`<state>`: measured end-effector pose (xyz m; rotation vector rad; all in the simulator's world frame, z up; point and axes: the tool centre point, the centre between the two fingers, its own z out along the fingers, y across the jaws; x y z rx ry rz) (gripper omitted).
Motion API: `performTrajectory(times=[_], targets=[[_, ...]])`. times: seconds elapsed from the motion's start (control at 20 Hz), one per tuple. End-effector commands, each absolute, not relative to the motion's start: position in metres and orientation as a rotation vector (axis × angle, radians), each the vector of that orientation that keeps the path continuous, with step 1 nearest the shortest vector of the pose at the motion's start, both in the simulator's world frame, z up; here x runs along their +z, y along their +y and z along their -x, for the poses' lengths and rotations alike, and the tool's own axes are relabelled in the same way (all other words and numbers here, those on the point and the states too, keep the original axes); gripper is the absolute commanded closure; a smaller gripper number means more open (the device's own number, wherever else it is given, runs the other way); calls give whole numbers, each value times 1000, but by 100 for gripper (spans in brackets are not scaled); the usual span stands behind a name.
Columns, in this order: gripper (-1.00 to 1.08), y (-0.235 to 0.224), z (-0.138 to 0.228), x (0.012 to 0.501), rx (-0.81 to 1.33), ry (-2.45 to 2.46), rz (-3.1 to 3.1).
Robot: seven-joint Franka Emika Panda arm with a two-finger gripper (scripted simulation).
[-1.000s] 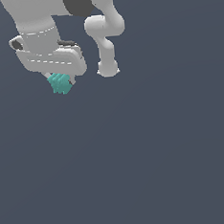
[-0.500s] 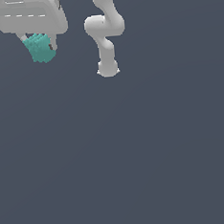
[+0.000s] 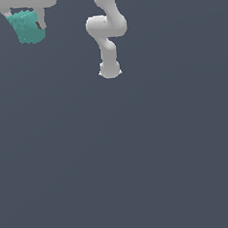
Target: Pick up the object and move it to a goal position.
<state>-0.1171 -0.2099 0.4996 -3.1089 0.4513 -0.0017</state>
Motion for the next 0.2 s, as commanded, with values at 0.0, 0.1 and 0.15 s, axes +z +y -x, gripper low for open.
performTrajectory(times=[0.0,0.1,0.15], targets=[[108,-211,118,505,0,450,3109],[108,-212,119,507,0,450,3109],[108,-212,119,507,0,450,3109]])
